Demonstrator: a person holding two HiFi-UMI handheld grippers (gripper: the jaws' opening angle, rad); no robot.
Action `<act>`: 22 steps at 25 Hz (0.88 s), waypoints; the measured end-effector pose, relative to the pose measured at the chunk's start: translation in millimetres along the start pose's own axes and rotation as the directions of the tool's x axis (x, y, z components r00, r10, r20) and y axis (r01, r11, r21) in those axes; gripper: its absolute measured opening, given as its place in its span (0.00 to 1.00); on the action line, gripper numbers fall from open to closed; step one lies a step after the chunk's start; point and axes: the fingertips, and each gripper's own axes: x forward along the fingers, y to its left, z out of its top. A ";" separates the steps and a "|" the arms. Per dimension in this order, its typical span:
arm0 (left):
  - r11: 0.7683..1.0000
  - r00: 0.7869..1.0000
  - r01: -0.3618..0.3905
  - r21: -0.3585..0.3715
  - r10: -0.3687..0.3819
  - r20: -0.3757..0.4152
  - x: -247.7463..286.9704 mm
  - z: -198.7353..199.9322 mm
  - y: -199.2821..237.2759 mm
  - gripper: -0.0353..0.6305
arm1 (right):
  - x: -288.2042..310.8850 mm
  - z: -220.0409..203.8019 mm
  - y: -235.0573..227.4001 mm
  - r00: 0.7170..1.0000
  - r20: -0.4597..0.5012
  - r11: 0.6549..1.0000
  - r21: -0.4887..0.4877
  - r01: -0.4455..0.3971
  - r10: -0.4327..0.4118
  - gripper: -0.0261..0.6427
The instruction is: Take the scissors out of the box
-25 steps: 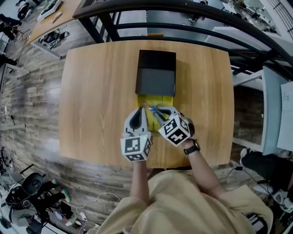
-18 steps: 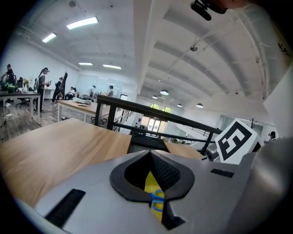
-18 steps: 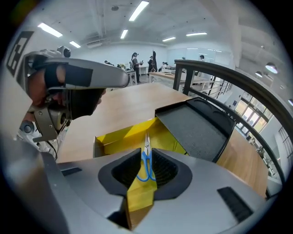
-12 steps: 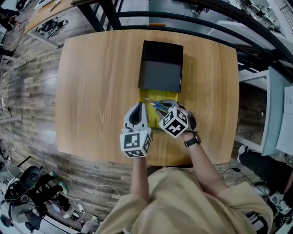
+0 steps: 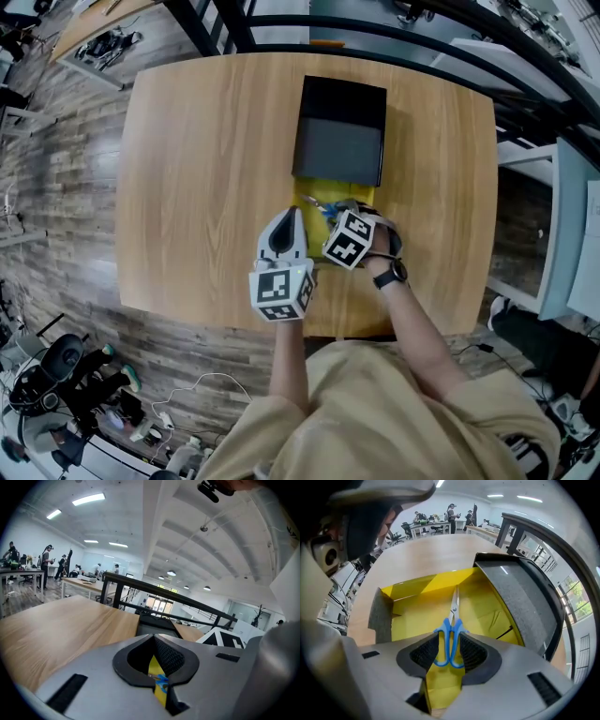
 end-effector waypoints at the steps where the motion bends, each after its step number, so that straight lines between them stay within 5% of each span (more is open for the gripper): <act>1: 1.000 1.000 0.000 -0.002 0.000 0.003 -0.3 0.8 0.8 0.07 | 2.6 -0.1 0.1 1.000 -0.006 1.000 0.000 0.001 -0.001 0.22; 13: 1.000 0.999 0.002 0.008 -0.002 0.032 -18.8 11.2 -8.7 0.07 | 3.4 -0.8 2.9 1.000 -0.001 1.000 0.020 0.007 -0.007 0.17; 22: 0.999 0.998 0.004 0.047 -0.007 0.068 -52.6 28.4 -24.6 0.07 | -44.4 -2.4 5.0 0.982 0.151 0.976 0.200 0.086 -0.117 0.17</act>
